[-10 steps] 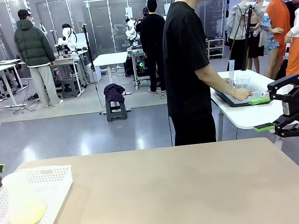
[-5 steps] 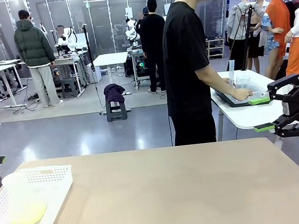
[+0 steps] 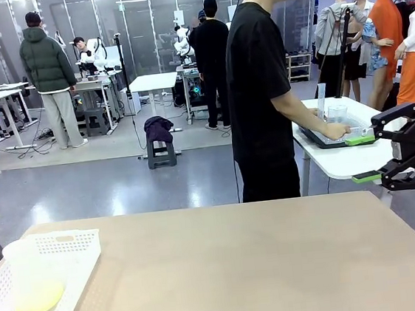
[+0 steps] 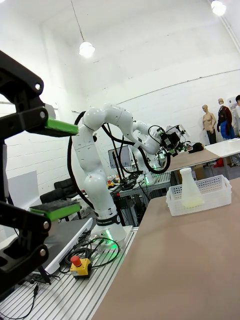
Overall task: Prepare the solutions needed for the experiment.
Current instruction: When the human places the Big flask in the center of the table, pick up the Big flask and place it in the left Organizing basket.
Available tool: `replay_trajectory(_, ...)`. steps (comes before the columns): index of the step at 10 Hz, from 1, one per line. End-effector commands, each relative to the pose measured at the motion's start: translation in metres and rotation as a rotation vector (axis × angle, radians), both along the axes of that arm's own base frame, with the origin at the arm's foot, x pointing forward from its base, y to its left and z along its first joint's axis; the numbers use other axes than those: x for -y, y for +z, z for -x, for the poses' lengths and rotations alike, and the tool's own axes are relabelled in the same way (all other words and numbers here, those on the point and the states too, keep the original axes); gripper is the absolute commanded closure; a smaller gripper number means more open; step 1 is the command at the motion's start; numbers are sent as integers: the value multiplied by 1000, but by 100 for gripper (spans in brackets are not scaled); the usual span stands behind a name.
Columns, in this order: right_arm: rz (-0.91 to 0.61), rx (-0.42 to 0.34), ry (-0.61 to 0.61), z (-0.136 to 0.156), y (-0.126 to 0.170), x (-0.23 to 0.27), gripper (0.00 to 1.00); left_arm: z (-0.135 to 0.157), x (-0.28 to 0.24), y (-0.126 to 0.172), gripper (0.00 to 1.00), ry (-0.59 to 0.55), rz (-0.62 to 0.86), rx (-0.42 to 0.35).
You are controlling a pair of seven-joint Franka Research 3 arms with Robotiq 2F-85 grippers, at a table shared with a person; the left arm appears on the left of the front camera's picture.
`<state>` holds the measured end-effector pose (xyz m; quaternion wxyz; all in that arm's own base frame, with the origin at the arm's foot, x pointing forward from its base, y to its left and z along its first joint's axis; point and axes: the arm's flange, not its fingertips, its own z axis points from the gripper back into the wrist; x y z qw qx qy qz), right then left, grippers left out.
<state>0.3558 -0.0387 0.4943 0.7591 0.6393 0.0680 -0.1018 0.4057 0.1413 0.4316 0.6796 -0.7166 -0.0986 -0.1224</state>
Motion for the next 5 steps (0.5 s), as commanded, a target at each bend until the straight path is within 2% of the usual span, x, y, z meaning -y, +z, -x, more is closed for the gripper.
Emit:
replay_trajectory(1, 3, -2, 6, -1, 3, 2, 34, -4, -1, 0, 0, 3, -7, 36)
replay_trajectory(5, 3, -2, 6, -1, 3, 2, 34, -4, -1, 0, 0, 3, -7, 36)
